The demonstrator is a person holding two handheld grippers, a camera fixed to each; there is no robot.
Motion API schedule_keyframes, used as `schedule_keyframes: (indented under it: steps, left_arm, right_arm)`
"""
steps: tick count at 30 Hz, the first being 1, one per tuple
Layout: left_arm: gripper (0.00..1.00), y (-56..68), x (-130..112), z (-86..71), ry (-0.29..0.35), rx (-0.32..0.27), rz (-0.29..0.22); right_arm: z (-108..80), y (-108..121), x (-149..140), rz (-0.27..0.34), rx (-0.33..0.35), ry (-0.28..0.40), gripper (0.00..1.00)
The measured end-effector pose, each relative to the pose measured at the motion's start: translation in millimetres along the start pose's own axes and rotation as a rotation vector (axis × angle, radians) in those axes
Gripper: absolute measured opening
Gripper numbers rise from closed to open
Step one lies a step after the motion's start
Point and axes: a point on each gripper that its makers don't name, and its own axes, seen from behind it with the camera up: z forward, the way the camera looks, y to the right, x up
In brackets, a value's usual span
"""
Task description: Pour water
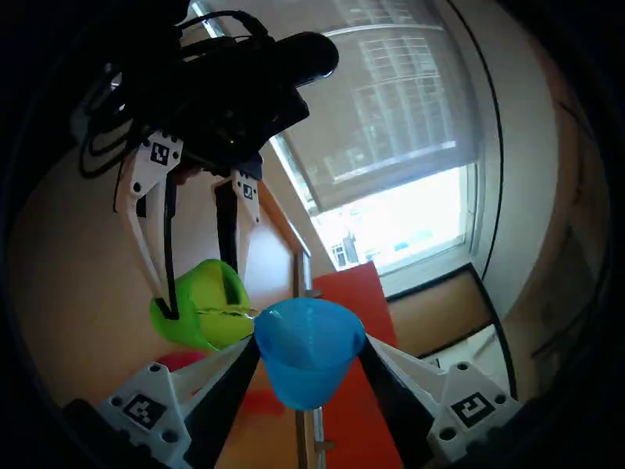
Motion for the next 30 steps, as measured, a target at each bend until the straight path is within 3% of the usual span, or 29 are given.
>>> schedule_keyframes:
  steps: [30]
  left_arm:
    - [0.85, -1.6, 0.4, 0.4, 0.007, 0.004, -0.007]
  right_arm:
    - [-1.4, 2.6, 0.1, -0.075, 0.003, -0.004, 0.91]
